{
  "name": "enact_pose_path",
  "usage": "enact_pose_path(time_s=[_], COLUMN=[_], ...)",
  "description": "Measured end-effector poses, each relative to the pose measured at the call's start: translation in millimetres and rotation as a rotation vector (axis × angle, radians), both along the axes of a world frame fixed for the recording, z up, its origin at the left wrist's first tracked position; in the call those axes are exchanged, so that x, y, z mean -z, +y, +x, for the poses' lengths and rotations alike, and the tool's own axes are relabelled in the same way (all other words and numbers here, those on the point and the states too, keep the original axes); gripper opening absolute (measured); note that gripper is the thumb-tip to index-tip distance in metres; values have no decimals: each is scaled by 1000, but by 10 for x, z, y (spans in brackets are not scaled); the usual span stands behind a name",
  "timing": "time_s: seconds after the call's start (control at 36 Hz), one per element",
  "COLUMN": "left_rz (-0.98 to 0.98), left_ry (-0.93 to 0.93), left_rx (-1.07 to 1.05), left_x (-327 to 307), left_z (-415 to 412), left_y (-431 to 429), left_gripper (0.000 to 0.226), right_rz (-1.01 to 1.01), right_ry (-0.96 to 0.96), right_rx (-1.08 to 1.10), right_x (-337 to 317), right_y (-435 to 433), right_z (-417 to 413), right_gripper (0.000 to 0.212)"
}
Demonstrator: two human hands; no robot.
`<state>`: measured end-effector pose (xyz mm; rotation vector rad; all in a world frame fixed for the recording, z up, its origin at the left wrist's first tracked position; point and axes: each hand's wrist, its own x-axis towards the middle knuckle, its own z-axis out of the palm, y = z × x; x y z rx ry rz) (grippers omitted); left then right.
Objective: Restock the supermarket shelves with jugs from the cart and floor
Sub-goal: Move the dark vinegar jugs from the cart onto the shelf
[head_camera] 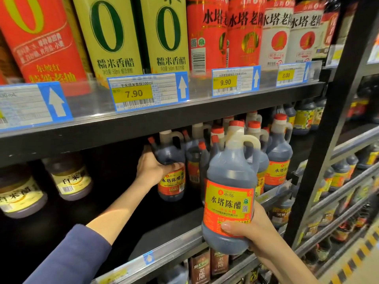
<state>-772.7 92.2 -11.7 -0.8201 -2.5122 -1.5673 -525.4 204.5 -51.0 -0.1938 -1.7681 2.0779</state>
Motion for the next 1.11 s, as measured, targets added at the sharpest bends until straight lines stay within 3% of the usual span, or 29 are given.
enact_pose_path(time_s=[0.08,0.17,0.22,0.28,0.36,0.44,0.53,0.58,0.67,0.97,1.11], left_rz=[81,202,308,401,249,43,-37,-22,13,77,45], left_ry=[-10,-109,-126,-74,-25,-102,-183,-235,-230,-156,-141], left_rx=[50,19,-74,-83,163,408,527,581,614,610,616], left_x=[114,146,44,28,-6,-37,-117,-189,-228,-329,-342], left_z=[-68,2,271,507,831,1001,1146,1244,1347,1315,1210], left_y=[1,-48,-156,-290,-517,-588,-501,-427,-338,-477,-556], left_gripper=[95,101,96,72,57,73,88,62,37,49,46], right_rz=[-2,-1,-4,-15,-27,-37,-66,-68,-39,134,266], right_ry=[-7,-10,-9,-5,2,20,48,47,42,67,38], right_rx=[-2,-6,-10,-23,-40,-40,-56,-63,-46,48,163], right_x=[2,-6,-14,-27,-26,-32,-33,-24,-8,-22,0], right_y=[-17,-39,-46,-60,-107,-198,-292,-335,-386,-502,-516], right_z=[0,1,2,2,-25,-69,-91,-96,-91,-115,-252], right_gripper=[93,95,87,78,85,96,86,84,82,74,88])
